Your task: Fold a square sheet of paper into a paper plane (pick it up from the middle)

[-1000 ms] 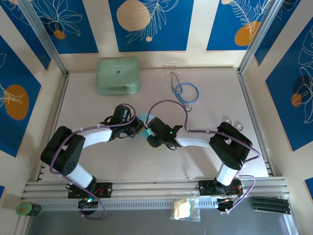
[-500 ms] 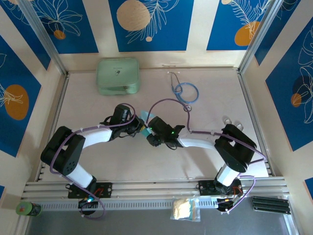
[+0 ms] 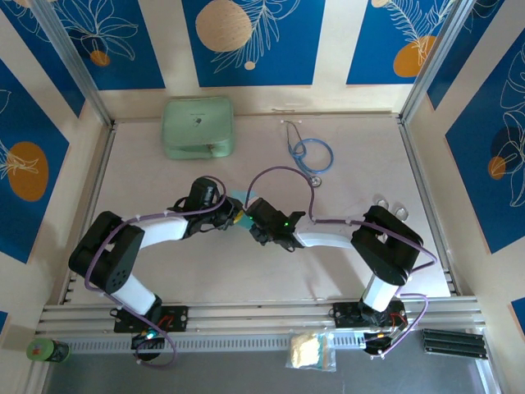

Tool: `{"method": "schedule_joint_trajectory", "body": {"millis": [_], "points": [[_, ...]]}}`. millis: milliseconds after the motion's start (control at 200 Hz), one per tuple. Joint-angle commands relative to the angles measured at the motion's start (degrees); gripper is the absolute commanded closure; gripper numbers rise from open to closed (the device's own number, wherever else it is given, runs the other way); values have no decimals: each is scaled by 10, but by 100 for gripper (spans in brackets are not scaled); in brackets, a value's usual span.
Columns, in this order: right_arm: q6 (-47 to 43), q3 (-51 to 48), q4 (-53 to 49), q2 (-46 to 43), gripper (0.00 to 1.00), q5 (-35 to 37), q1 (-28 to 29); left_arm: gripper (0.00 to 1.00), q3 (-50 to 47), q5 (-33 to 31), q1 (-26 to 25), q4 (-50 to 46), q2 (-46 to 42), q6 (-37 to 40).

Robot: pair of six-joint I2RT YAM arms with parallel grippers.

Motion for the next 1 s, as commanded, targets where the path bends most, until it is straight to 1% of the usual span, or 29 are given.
{"method": "schedule_joint_trajectory", "body": {"millis": [0,115,255,325,450,595,830,995], "points": [[-26,-16,23,-4,84,-10,-4,73,-14,-8,17,-10,-21,6],[-47,-23,33,-10,87,-54,-18,63,-23,-29,27,-34,-47,30],[-60,-24,36,-10,88,-111,-36,62,-33,-51,27,-61,-73,60],[-65,-23,35,-8,89,-140,-43,65,-44,-55,24,-62,-79,61],[-60,-19,32,-1,90,-156,-49,73,-59,-56,18,-52,-80,66],[-54,-18,32,1,91,-188,-61,78,-62,-51,8,-37,-64,71],[-54,-13,26,9,91,-223,-76,81,-32,-23,-2,-6,-3,80],[-54,-10,26,13,91,-236,-82,80,-15,-19,-2,-12,17,87]]}}
